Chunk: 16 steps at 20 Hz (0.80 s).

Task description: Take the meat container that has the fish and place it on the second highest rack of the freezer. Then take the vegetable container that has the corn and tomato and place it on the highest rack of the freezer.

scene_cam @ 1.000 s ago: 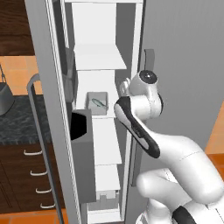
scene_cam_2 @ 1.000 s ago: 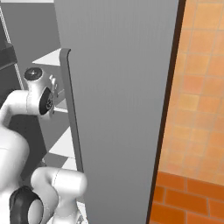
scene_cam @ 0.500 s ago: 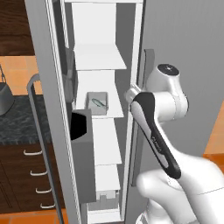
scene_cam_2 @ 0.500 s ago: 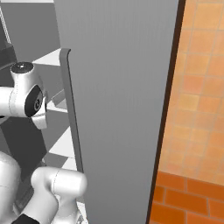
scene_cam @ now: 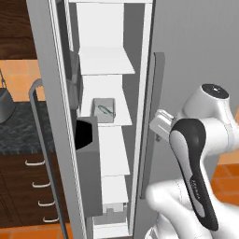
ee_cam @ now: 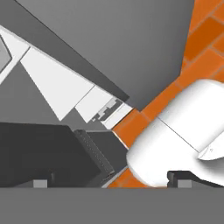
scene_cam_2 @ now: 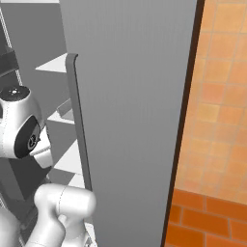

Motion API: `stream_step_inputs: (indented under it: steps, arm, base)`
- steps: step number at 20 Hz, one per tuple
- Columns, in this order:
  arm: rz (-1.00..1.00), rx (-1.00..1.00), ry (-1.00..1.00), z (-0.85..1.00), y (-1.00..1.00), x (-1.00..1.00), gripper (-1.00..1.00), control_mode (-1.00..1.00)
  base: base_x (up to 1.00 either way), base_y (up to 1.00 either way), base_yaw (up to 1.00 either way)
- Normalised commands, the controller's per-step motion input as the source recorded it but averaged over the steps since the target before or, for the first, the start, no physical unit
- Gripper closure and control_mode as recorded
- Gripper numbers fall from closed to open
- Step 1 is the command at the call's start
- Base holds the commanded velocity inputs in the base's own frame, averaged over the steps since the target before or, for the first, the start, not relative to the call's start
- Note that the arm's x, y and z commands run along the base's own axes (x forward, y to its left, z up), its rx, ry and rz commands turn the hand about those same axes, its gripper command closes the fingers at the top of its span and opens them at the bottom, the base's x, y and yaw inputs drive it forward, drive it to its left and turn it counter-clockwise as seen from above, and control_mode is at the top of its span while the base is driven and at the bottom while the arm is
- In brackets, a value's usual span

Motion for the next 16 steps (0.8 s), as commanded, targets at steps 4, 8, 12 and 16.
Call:
stream_step_inputs:
  steps: [4, 8, 12, 16]
  arm:
    - [0.00, 0.00, 0.00, 0.00, 0.00, 0.00, -1.00, 1.00]
    - [0.00, 0.00, 0.00, 0.00, 0.00, 0.00, -1.00, 1.00]
    - [0.00, 0.00, 0.00, 0.00, 0.00, 0.00, -1.00, 1.00]
    - [0.00, 0.00, 0.00, 0.00, 0.00, 0.00, -1.00, 1.00]
  base:
    - [-0.06, -0.02, 0.00]
    - [-0.61, -0.53, 0.09]
    - [-0.85, -0.76, 0.56]
    - [-0.61, -0.27, 0.92]
